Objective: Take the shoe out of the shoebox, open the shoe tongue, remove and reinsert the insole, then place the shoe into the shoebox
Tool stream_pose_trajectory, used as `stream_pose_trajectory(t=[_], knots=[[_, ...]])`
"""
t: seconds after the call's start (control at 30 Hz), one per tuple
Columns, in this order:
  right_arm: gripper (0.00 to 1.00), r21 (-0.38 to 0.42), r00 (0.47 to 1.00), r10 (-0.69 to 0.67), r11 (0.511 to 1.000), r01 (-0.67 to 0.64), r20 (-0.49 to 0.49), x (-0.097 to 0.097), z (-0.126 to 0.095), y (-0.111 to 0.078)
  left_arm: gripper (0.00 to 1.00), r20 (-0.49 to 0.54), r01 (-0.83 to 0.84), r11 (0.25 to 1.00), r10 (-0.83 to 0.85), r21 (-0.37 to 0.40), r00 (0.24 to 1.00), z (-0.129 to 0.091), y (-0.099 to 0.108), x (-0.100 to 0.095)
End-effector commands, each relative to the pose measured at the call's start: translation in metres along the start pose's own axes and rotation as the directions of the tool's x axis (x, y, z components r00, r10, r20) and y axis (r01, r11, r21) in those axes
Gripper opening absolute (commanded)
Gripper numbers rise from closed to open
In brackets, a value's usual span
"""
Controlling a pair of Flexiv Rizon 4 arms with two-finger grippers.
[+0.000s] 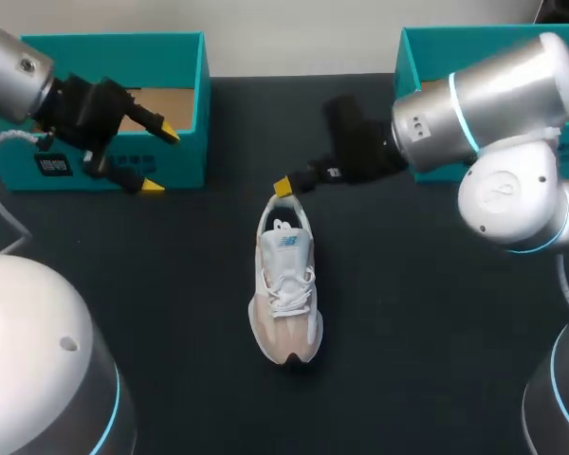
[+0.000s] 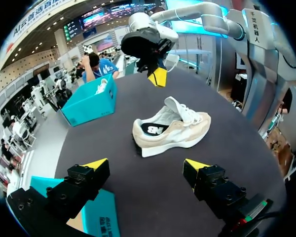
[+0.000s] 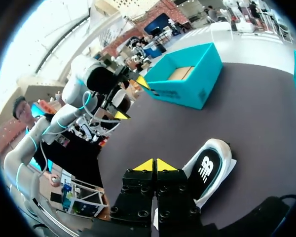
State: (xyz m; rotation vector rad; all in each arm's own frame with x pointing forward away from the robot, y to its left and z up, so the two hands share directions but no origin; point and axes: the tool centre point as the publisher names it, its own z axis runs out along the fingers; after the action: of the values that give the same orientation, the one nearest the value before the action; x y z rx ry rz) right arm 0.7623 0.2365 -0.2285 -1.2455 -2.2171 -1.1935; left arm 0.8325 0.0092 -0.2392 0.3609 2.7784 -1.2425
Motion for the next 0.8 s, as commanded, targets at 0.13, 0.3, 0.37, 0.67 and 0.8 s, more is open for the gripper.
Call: stream_pose_trajectory(t=[0.13, 0.3, 0.37, 0.67, 0.8], knots=[[0.0, 0.089, 0.907, 0.097, 0.985, -0.145, 0.41, 0.002, 0.01, 0.007, 1.0, -0.037, -0.002, 1.0, 0.002, 0.005, 0.999, -0.005, 0.005, -0.007], [0.0, 0.047, 0.856, 0.077, 0.992, -0.117, 0.512, 0.001, 0.01, 0.007, 1.0, -0.037, -0.002, 1.0, 0.002, 0.005, 0.999, -0.005, 0.005, -0.007], [0.0, 0.03, 0.832, 0.064, 0.995, -0.097, 0.551, 0.001, 0.009, 0.007, 1.0, -0.037, -0.002, 1.0, 0.002, 0.005, 0.999, -0.005, 0.005, -0.007], [0.0, 0.028, 0.714, 0.024, 0.998, -0.062, 0.7, -0.018, 0.014, 0.001, 1.0, -0.037, -0.002, 1.0, 0.002, 0.005, 0.999, -0.005, 0.005, -0.007], [0.0, 0.074, 0.681, -0.005, 0.995, -0.072, 0.732, -0.022, 0.017, 0.0, 1.0, -0.037, -0.002, 1.0, 0.002, 0.005, 0.999, -0.005, 0.005, -0.007]])
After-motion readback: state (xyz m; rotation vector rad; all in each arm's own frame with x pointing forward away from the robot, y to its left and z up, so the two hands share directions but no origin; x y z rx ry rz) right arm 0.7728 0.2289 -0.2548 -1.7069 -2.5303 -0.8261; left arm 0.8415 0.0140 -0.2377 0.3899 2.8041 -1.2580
